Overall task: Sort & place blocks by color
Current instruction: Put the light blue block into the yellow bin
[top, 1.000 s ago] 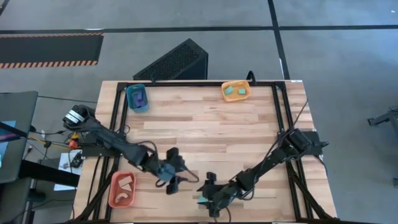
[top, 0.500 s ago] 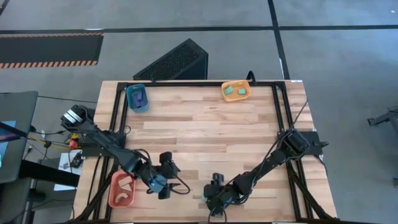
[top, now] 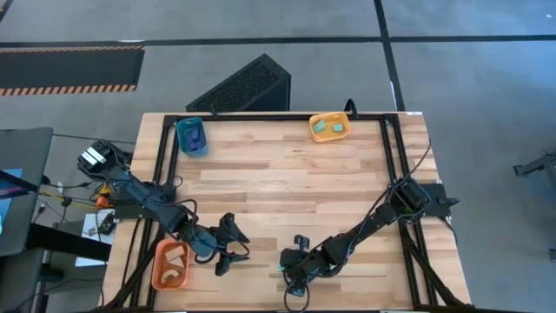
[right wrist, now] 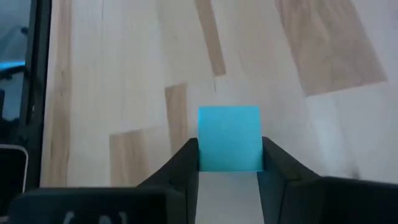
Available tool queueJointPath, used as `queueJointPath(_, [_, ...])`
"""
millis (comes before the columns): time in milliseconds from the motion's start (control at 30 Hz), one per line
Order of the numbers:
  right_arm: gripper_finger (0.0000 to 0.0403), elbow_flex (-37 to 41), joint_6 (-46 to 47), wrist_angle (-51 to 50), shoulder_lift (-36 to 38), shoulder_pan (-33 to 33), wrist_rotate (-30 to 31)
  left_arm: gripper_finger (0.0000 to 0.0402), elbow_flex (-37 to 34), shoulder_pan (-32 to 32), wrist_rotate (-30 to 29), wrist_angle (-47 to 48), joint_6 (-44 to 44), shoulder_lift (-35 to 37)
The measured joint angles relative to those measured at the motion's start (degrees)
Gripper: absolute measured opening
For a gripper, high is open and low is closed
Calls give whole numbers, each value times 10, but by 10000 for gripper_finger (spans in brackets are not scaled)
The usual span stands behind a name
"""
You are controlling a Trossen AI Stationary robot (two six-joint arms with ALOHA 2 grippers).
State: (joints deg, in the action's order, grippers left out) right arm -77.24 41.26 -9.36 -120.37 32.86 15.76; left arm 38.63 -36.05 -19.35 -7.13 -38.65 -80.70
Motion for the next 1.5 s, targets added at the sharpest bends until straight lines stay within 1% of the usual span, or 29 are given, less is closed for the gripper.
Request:
queueJointPath(100, [114, 1, -32, -1, 19, -12, -9, 249, 7, 9, -17, -1, -1, 2])
queueJointPath(200, [114, 0, -70, -28, 54, -24, -3, 249, 17, 21, -25, -1, -2, 2])
queueJointPath(333, [120, 12, -131, -71, 110, -38, 40, 249, 23, 48, -26, -5, -32, 2])
queueJointPath(400, [128, 35, -160, -68, 150, -46, 54, 249, 24, 68, -29, -12, -62, 2])
queueJointPath(500, [131, 79, -190, -70, 210, -61, 58, 249, 24, 104, -26, -51, -91, 1])
queueJointPath(600, [129, 118, -220, -79, 268, -76, 71, 249, 24, 151, -16, -130, -100, -6])
queueJointPath(667, [128, 125, -248, -92, 298, -88, 89, 249, 24, 194, 11, -185, -119, -21])
queueJointPath(767, [130, 126, -313, -115, 330, -109, 107, 249, 24, 265, 96, -279, -158, -67])
queueJointPath(833, [132, 126, -356, -118, 343, -126, 113, 249, 24, 305, 140, -350, -195, -103])
queueJointPath(933, [132, 126, -400, -128, 359, -150, 114, 249, 28, 350, 184, -439, -243, -141])
queueJointPath(1000, [133, 126, -417, -141, 367, -164, 115, 249, 37, 370, 209, -475, -265, -156])
queueJointPath(1100, [133, 126, -434, -164, 374, -186, 133, 244, 53, 391, 239, -481, -286, -161])
queueJointPath(1167, [133, 127, -449, -180, 381, -200, 136, 238, 63, 402, 250, -462, -287, -160])
queueJointPath(1267, [134, 127, -481, -177, 387, -223, 138, 225, 73, 420, 261, -456, -285, -160])
queueJointPath(1367, [134, 127, -515, -164, 388, -252, 138, 214, 89, 447, 266, -412, -281, -160])
queueJointPath(1433, [134, 126, -536, -147, 388, -272, 137, 208, 98, 465, 284, -377, -279, -161])
queueJointPath(1500, [134, 126, -552, -128, 388, -296, 130, 205, 112, 483, 304, -347, -256, -161])
